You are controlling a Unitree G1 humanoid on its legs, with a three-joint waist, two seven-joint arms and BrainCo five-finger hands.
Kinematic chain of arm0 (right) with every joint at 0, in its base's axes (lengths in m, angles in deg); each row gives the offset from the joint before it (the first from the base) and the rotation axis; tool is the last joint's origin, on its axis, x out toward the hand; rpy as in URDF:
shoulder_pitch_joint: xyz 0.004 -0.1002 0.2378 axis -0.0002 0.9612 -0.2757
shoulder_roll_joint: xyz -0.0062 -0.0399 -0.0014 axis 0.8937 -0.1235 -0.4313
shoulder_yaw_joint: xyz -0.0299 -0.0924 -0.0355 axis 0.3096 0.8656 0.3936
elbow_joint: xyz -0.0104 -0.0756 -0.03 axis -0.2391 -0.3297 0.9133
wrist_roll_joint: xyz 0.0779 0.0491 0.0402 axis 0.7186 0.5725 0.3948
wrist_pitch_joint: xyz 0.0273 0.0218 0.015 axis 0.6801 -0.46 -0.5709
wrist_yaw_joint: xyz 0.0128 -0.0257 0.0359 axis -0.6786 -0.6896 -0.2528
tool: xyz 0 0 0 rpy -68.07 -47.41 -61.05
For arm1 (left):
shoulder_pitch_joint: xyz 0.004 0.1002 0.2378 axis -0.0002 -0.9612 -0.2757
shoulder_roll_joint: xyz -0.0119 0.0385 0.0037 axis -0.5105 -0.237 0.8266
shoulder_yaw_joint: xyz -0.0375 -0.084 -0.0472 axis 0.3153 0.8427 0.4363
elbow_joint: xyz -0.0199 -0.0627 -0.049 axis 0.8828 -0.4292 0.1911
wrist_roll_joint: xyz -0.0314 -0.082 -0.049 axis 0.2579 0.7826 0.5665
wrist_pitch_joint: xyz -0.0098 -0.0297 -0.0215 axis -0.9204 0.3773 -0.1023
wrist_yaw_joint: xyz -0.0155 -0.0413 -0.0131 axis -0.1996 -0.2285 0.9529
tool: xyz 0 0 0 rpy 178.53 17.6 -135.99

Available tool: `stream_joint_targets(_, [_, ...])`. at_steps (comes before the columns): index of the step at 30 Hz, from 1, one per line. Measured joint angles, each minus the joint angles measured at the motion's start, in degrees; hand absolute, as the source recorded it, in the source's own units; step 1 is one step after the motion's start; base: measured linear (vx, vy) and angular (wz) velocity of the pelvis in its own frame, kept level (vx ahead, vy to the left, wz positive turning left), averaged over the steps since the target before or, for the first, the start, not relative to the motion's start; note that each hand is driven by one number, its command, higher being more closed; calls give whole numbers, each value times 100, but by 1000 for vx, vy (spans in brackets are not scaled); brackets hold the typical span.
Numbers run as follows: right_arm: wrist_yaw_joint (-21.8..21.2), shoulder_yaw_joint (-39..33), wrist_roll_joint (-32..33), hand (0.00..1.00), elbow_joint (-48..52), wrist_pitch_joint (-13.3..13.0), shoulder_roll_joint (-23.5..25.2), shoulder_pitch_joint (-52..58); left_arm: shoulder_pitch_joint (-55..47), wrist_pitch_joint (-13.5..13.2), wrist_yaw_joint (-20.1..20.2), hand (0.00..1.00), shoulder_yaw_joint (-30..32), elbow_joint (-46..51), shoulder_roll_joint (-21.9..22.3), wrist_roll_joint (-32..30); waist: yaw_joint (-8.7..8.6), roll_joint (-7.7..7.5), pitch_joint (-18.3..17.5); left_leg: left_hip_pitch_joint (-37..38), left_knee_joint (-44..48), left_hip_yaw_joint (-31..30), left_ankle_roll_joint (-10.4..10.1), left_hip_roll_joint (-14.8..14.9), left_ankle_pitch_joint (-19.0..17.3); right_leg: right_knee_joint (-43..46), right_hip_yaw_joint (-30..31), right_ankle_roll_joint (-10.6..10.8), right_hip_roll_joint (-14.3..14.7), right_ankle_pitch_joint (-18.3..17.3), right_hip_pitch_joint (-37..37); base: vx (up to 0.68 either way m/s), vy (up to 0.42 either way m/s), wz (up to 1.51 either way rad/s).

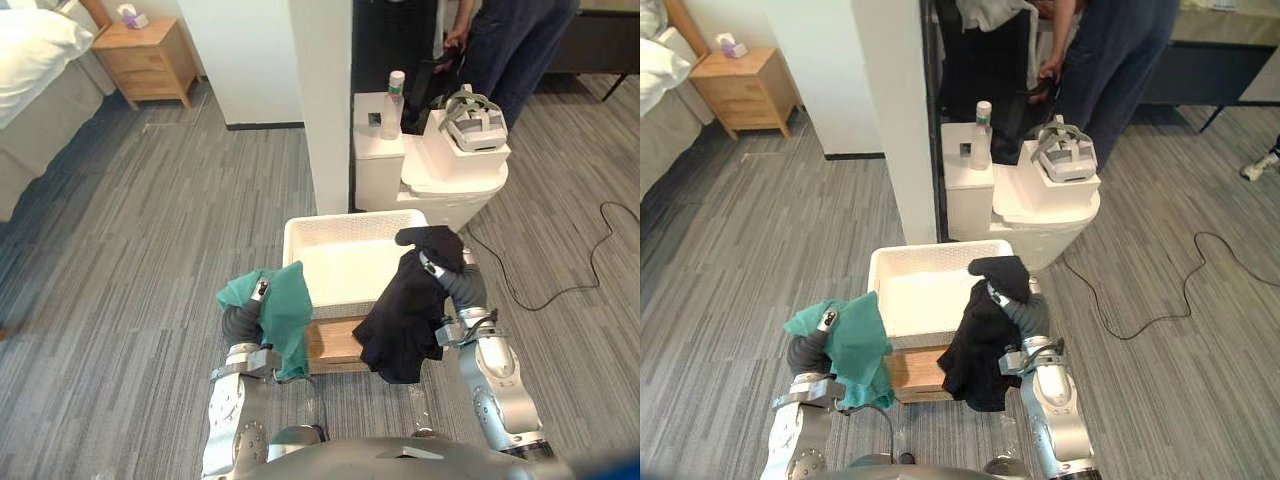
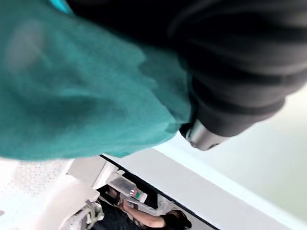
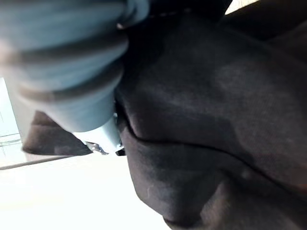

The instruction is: Tidy the bed and pick cloth on bed and put in laundry

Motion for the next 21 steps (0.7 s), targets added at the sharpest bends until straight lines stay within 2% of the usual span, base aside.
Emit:
stream_joint_targets(1, [63, -4, -25, 100, -4, 15, 1, -39, 54, 38, -4, 100, -1, 0, -50, -2, -10, -54, 25, 73, -1, -35, 11, -21, 2, 486, 118, -58, -79, 136, -171, 31, -5, 52])
stream_joint_targets(2, [142, -5, -82, 100, -10, 24, 4, -123, 149, 136, -28, 100, -44, 0, -125, -8, -76, -102, 71, 200, 26, -167, 44, 36, -16, 1210, 424, -226, -147, 444, -473, 4, -49, 60])
stream_joint_targets(3, [172, 5, -103, 100, -9, 20, 5, -201, 219, 179, -37, 100, -34, -2, -243, -10, -132, -118, 67, 218, 109, -310, 72, 113, -36, 1393, 688, -128, -55, 19, -653, 2, -71, 60])
stream_joint_targets(4, [183, 4, -113, 100, -9, 20, -8, -259, 262, 180, -42, 100, -34, -2, -264, -9, -137, -137, 55, 219, 134, -353, 74, 165, -56, 1337, 796, -116, 8, -133, -722, -15, -88, 56])
stream_joint_targets(5, [234, -3, -131, 100, -7, 18, -30, -457, 365, 187, -50, 100, -52, -4, -261, -16, -163, -124, 60, 175, 203, -419, 3, 318, -194, 939, 894, -102, 129, -252, -771, -83, -105, 39])
stream_joint_targets(7, [284, 7, -133, 100, 25, 19, -31, -691, 457, 219, -71, 100, -71, -22, -293, -142, -146, -215, 17, -80, 545, -523, -109, 463, -452, -391, 1089, -19, 324, -136, -664, -121, -153, 25])
stream_joint_targets(8, [284, 9, -135, 100, 107, 29, -32, -802, 460, 228, -83, 100, -119, -22, -399, -186, -124, -361, -67, -199, 721, -537, -269, 431, -595, -1270, 1327, 28, 375, 92, -486, -55, -255, 12])
stream_joint_targets(9, [283, -14, -132, 100, 179, 63, -89, -877, 492, 257, -82, 100, -173, -130, -505, -211, -128, -504, -192, -250, 774, -503, -378, 355, -624, -1851, 1425, 324, 309, -108, -297, -4, -250, 10])
stream_joint_targets(10, [287, -44, -122, 100, 172, 113, -163, -927, 513, 296, -115, 100, -200, -217, -434, -208, -137, -440, -242, -250, 791, -453, -376, 459, -622, -1958, 1363, 306, 405, -95, -268, 54, -225, 4])
stream_joint_targets(11, [271, -108, -114, 100, 169, 173, -334, -1103, 538, 295, -167, 100, -256, -265, -314, -200, -149, -197, -267, -301, 791, -318, -484, 682, -544, -2230, 1260, 197, 573, 118, -173, 76, -138, -3])
stream_joint_targets(12, [270, -125, -93, 100, 164, 203, -413, -1194, 564, 295, -173, 100, -304, -282, -272, -196, -143, -98, -259, -318, 793, -309, -542, 747, -513, -2369, 1226, 163, 639, 235, -119, 115, -164, -8])
stream_joint_targets(13, [247, -171, -82, 100, 149, 300, -561, -1401, 636, 294, -182, 100, -331, -284, -151, -162, -153, 105, -303, -338, 687, -242, -623, 872, -433, -2706, 1188, 110, 796, 468, -33, 129, -107, -6])
stream_joint_targets(14, [224, -214, -82, 100, 146, 355, -609, -1520, 732, 295, -187, 100, -325, -284, -112, -153, -159, 161, -316, -328, 612, -194, -664, 914, -368, -2878, 1167, 83, 856, 555, 33, 135, -96, -1])
stream_joint_targets(18, [8, -251, -110, 100, 132, 641, -657, -2392, 1159, 303, -187, 100, -299, -278, -141, 17, -130, 141, -327, -108, 252, 26, -695, 960, -186, -3142, 1173, 67, 936, 681, 186, 64, -30, -4])
stream_joint_targets(21, [-38, -78, -198, 100, 31, 935, -660, -3274, 1348, 424, -187, 100, -299, -279, -142, 117, -114, 116, -342, -38, 75, 81, -663, 874, -90, -3306, 1215, 115, 892, 801, 223, 7, 33, -7])
